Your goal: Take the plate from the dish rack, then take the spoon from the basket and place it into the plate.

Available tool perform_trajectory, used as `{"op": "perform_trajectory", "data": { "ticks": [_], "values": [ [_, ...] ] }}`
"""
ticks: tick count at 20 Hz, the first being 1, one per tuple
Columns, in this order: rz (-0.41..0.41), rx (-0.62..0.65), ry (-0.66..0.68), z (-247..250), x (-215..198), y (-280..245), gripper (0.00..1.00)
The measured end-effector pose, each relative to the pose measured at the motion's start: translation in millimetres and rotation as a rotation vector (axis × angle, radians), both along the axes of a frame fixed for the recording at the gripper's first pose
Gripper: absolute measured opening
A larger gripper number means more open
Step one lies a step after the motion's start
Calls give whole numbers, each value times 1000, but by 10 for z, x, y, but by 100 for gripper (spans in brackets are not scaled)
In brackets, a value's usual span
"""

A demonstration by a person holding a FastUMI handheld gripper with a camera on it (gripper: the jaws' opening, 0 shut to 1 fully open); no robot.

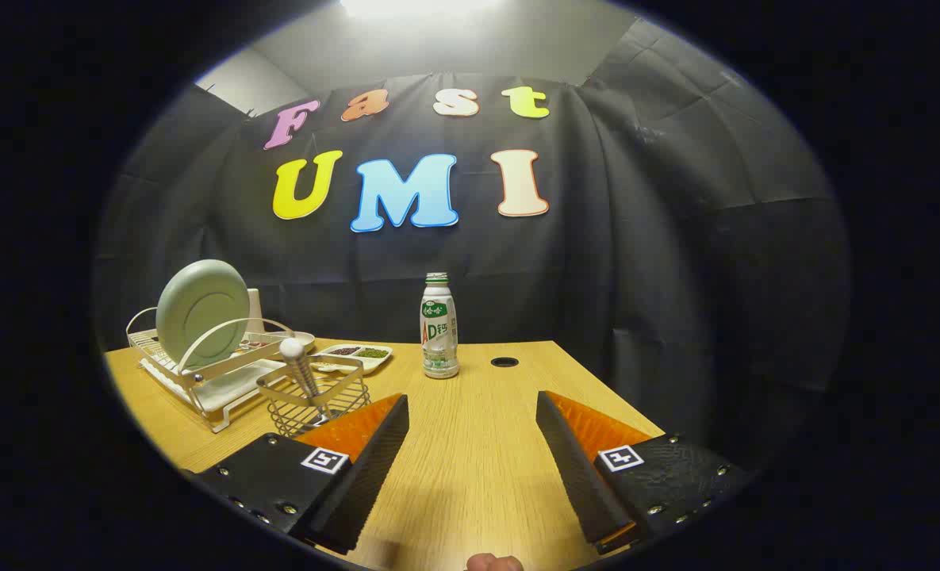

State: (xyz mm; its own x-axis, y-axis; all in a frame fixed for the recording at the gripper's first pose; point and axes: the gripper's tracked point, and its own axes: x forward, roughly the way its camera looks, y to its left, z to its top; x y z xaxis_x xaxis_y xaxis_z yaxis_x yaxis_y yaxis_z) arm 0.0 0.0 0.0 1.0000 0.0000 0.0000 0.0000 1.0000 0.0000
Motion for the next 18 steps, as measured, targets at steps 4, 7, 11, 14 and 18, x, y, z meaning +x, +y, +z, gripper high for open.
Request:
{"op": "perform_trajectory", "data": {
  "ticks": [4,7,11,14,18],
  "values": [
    [-26,-15,-44,413,99,-88,99],
    [-30,-12,-54,790,49,-93,99],
    [-54,-43,-53,1341,-117,62,99],
    [-70,-26,-43,1715,-211,357,99],
    [-87,-26,-54,2096,-191,790,99]
  ]
}}
